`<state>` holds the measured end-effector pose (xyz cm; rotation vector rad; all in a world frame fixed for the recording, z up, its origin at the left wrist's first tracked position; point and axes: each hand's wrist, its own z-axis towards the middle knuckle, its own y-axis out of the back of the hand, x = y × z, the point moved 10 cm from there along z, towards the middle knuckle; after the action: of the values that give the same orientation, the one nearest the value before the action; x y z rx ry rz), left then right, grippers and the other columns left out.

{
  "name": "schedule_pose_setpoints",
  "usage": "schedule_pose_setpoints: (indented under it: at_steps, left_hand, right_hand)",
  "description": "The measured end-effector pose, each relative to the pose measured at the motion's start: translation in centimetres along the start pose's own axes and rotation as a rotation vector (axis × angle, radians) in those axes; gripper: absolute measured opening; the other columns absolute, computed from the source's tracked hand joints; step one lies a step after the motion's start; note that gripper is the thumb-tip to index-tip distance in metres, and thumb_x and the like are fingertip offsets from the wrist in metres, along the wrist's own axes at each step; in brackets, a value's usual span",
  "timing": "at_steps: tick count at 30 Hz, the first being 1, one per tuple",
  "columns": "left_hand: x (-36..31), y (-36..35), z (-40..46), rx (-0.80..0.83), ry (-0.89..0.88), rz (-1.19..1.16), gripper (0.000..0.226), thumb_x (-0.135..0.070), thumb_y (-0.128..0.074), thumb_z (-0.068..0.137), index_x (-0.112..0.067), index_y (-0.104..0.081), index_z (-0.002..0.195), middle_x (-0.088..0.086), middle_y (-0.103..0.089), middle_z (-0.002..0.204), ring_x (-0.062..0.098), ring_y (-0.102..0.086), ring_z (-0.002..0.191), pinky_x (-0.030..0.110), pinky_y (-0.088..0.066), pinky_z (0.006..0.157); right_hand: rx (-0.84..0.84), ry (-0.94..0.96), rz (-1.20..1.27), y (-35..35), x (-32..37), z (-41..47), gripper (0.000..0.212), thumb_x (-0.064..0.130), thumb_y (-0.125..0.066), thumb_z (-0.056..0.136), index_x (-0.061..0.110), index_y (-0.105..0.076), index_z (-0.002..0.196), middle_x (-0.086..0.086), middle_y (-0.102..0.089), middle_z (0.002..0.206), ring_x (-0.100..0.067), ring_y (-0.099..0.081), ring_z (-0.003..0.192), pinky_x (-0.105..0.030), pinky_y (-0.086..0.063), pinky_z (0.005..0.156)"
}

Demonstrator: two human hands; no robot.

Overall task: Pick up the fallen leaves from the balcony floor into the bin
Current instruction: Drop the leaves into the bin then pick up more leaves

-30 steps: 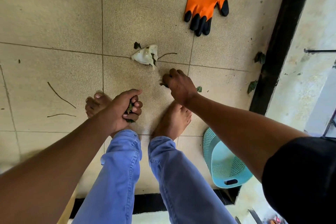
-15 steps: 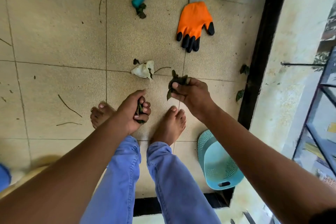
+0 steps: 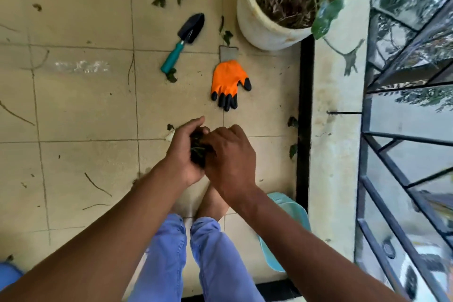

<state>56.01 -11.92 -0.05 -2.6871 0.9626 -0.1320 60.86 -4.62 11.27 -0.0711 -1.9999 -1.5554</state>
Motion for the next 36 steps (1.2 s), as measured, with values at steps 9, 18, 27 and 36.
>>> schedule_pose_setpoints:
  at_steps: [9,18,27,36]
  left_hand:
    - [2.7,-2.4,0.0,0.06,0.057,0.165,0.052,-0.054,-0.063,0.092,-0.018,-0.071,0.055,0.001,-0.066,0.063,0.017,-0.071,0.059,0.032,-0.049,0.071]
    - [6.1,3.9,3.9,-0.139,0.123,0.231,0.054,-0.064,-0.063,0.089,-0.02,-0.051,0.061,0.0,-0.053,0.058,0.017,-0.059,0.061,0.024,-0.047,0.059]
    - [5.9,7.8,10.9,-0.167,0.097,0.333,0.048,-0.047,-0.05,0.103,-0.02,-0.037,0.066,-0.002,-0.038,0.059,0.006,-0.032,0.037,0.014,-0.016,0.027]
    - [7.6,10.6,14.4,-0.149,0.172,0.393,0.05,-0.042,-0.04,0.107,-0.019,-0.035,0.062,0.0,-0.038,0.059,0.008,-0.032,0.039,0.012,-0.013,0.027]
  right_hand:
    - [0.06,-0.025,-0.219,-0.6,-0.2,-1.3,0.02,0.009,-0.074,0.056,0.014,-0.068,0.074,-0.002,-0.063,0.074,-0.023,-0.053,0.067,-0.028,-0.021,0.051]
    - [0.428,-0.055,0.151,-3.9,-1.4,-6.7,0.04,0.025,-0.051,0.076,0.008,-0.06,0.111,-0.011,-0.063,0.101,-0.032,-0.056,0.091,-0.036,-0.047,0.072]
    - [0.226,-0.683,0.194,-15.6,-21.5,-11.3,0.03,0.015,-0.057,0.089,0.022,-0.069,0.116,-0.002,-0.069,0.107,-0.021,-0.066,0.093,-0.036,-0.054,0.08]
    - [0.262,-0.629,0.096,-23.5,-25.0,-9.3,0.014,0.001,-0.049,0.089,0.007,-0.057,0.098,-0.017,-0.054,0.102,-0.036,-0.057,0.078,-0.042,-0.052,0.067]
